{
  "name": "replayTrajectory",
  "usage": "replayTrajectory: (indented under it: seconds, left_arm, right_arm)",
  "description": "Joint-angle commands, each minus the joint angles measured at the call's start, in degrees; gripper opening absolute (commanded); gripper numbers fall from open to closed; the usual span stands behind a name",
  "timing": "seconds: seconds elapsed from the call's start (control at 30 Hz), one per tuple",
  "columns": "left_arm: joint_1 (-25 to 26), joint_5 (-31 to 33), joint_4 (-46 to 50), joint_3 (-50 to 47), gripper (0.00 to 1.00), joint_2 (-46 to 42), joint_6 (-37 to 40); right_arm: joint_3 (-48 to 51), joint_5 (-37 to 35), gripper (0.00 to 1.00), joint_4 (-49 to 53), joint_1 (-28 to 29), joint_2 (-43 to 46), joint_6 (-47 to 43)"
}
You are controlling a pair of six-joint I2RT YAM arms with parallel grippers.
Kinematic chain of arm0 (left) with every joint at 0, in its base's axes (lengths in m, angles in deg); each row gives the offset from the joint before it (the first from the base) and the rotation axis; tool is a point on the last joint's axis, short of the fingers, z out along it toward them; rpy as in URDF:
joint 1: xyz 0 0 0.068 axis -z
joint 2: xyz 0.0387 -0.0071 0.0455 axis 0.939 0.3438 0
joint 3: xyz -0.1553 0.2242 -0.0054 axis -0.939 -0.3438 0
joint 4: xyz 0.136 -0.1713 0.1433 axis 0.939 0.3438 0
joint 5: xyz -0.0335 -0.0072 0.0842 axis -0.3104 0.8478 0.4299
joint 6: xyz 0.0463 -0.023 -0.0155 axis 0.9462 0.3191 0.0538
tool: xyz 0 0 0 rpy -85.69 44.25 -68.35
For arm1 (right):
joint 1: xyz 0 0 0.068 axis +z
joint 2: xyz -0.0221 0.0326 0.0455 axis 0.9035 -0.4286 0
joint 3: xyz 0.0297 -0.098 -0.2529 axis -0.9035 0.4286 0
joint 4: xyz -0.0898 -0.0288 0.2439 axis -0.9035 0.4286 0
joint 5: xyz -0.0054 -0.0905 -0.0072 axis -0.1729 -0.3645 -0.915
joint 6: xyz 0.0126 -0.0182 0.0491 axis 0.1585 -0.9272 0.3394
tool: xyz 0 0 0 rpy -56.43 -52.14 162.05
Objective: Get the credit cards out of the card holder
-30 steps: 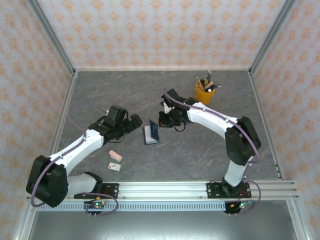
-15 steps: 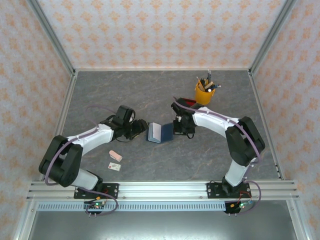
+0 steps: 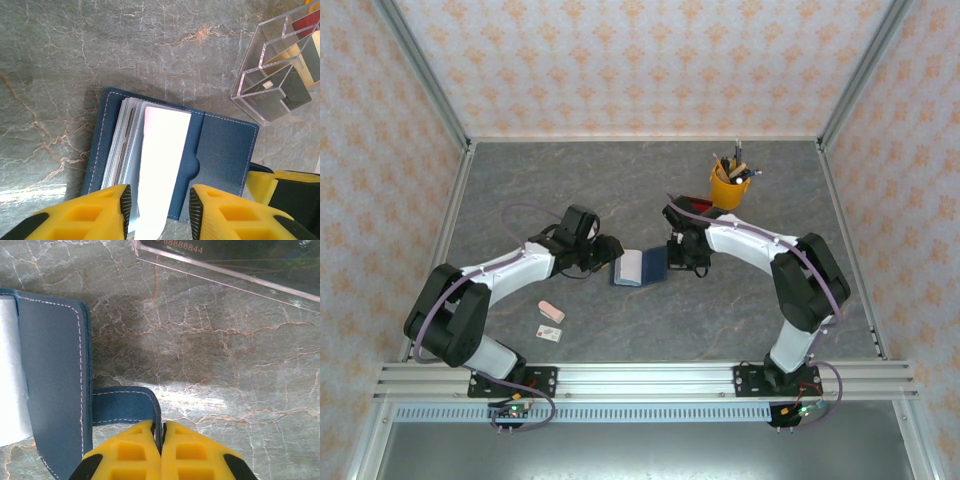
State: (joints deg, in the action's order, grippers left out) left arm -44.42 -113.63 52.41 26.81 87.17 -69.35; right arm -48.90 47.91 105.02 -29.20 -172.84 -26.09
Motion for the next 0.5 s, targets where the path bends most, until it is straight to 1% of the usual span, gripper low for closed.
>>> replayTrajectory:
  seconds: [0.0, 0.07, 0.47]
  left_arm:
    - [0.19, -0.75, 0.68, 1.41, 0.39, 1.82, 0.89]
    - [0.33, -1.72, 0.16, 1.64, 0.39, 2.77, 1.02]
    - [2.27, -3.03, 1.16, 5.15, 0.41, 8.48, 2.55]
  right_arm:
    - [-0.01, -1.38, 0.0, 0.8, -0.35, -0.74, -0.76]
    - [0.01, -1.2, 0.0, 0.76, -0.35, -0.91, -0.65]
    - [0.27, -0.85, 0.0, 0.61, -0.31, -1.46, -0.65]
